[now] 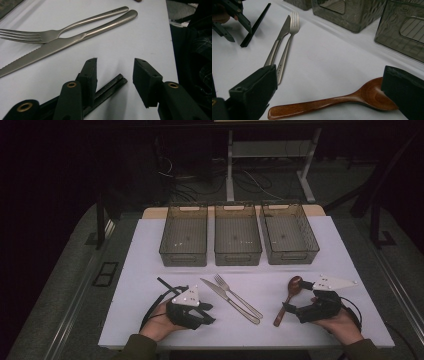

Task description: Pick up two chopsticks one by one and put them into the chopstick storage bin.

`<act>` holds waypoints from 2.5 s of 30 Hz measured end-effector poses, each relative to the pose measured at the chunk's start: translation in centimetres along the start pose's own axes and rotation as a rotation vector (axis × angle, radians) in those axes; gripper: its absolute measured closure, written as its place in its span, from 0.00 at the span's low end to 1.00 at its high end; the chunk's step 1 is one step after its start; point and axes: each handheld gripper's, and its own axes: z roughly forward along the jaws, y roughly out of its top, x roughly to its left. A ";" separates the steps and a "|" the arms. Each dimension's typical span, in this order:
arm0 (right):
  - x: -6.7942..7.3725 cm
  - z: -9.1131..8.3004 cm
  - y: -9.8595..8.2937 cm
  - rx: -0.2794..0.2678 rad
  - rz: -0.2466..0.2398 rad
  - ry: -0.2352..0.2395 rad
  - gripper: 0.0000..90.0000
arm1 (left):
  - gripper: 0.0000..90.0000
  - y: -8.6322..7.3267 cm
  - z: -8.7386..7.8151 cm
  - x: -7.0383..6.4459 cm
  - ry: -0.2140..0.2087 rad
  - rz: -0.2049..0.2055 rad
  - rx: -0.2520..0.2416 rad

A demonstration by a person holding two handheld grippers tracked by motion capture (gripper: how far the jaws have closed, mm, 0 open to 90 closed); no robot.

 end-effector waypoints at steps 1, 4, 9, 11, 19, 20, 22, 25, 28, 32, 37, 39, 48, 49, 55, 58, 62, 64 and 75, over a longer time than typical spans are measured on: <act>0.0 0.0 0.0 0.000 0.001 0.001 0.00 | 0.60 0.0 0.2 0.0 -0.003 0.011 0.014; 0.0 0.0 0.0 0.004 -0.001 0.002 0.00 | 0.61 -0.1 0.3 0.0 -0.006 0.018 0.024; 0.0 0.0 0.0 0.003 0.000 0.002 0.00 | 0.64 -0.1 0.6 0.1 -0.008 0.034 0.040; 0.0 0.0 0.0 0.002 0.000 0.002 0.00 | 0.65 -0.1 0.7 0.2 -0.007 0.034 0.045; 0.0 0.0 0.0 0.004 0.004 0.000 0.00 | 0.69 -0.2 1.0 0.3 -0.009 0.062 0.073; 0.0 0.0 0.0 0.003 0.004 0.001 0.00 | 0.70 -0.2 1.0 0.3 -0.009 0.063 0.074; 0.0 0.0 0.0 0.003 0.004 0.001 0.00 | 0.71 -0.2 1.0 0.4 -0.011 0.061 0.074; 0.0 0.0 0.0 0.003 0.006 0.000 0.00 | 0.73 -0.1 1.0 0.4 -0.010 0.059 0.073; 0.0 0.1 0.0 0.003 0.007 0.000 0.00 | 0.74 0.0 1.1 0.4 -0.006 0.061 0.079; 0.0 0.1 0.0 0.003 0.007 0.000 0.00 | 0.75 0.1 1.2 0.5 0.002 0.062 0.081; -0.1 0.1 0.0 0.003 0.005 0.000 0.00 | 0.76 0.2 1.3 0.7 0.015 0.057 0.084; -0.1 0.1 0.0 0.004 0.007 0.000 0.00 | 0.76 0.3 1.4 0.8 0.020 0.056 0.083; -0.1 0.1 0.1 0.003 0.012 0.000 0.00 | 0.78 0.5 1.6 1.3 0.053 0.020 0.073; -0.1 0.1 0.1 0.003 0.012 0.000 0.00 | 0.78 0.5 1.6 1.3 0.053 0.020 0.073; -0.1 0.1 0.1 0.003 0.011 -0.001 0.00 | 0.79 0.7 1.8 1.9 0.079 -0.004 0.073; -0.1 0.1 0.1 0.002 0.011 -0.001 0.00 | 0.80 0.7 1.9 2.1 0.088 -0.014 0.070; -0.2 0.1 0.1 0.002 0.011 -0.001 0.00 | 0.80 0.8 2.0 2.5 0.109 -0.026 0.068; -0.2 0.1 0.1 0.002 0.010 -0.001 0.00 | 0.80 0.9 2.0 2.7 0.117 -0.030 0.069; -0.2 0.1 0.1 0.005 0.015 -0.004 0.00 | 0.81 1.0 2.2 3.9 0.171 -0.074 0.056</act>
